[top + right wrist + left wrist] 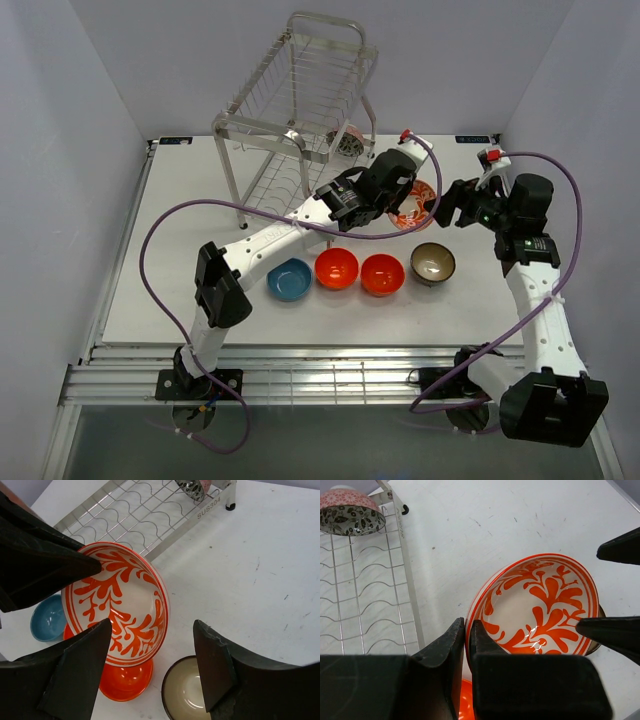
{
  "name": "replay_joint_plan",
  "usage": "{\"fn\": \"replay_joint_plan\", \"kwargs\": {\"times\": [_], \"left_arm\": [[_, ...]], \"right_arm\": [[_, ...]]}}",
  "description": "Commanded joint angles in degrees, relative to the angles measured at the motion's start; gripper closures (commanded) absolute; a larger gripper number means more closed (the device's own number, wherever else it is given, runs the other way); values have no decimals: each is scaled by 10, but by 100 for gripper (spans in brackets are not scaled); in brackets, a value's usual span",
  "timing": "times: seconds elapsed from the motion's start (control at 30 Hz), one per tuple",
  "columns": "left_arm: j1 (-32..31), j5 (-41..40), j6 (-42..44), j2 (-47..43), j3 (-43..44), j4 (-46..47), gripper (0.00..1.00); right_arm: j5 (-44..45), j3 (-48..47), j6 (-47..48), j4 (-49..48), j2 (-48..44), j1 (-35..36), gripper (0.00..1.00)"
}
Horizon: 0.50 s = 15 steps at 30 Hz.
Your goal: Load the bowls into the dish rack
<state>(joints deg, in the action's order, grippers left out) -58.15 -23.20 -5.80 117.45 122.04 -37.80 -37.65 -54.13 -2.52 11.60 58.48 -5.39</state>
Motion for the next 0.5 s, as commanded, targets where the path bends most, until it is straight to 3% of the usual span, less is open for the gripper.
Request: {"fn": "replay_joint_plan", "kwargs": {"times": [0.0, 0.13, 0.47], "left_arm": [[0, 23, -23, -30, 33, 28, 100], [0, 46, -25, -35, 33, 29, 100], [1, 77, -30, -42, 32, 32, 100]], "right_arm": [[53, 10, -11, -46, 2, 18, 29], [66, 10, -4, -57, 9, 34, 33], [110, 12, 45, -54, 8, 70, 69]]}}
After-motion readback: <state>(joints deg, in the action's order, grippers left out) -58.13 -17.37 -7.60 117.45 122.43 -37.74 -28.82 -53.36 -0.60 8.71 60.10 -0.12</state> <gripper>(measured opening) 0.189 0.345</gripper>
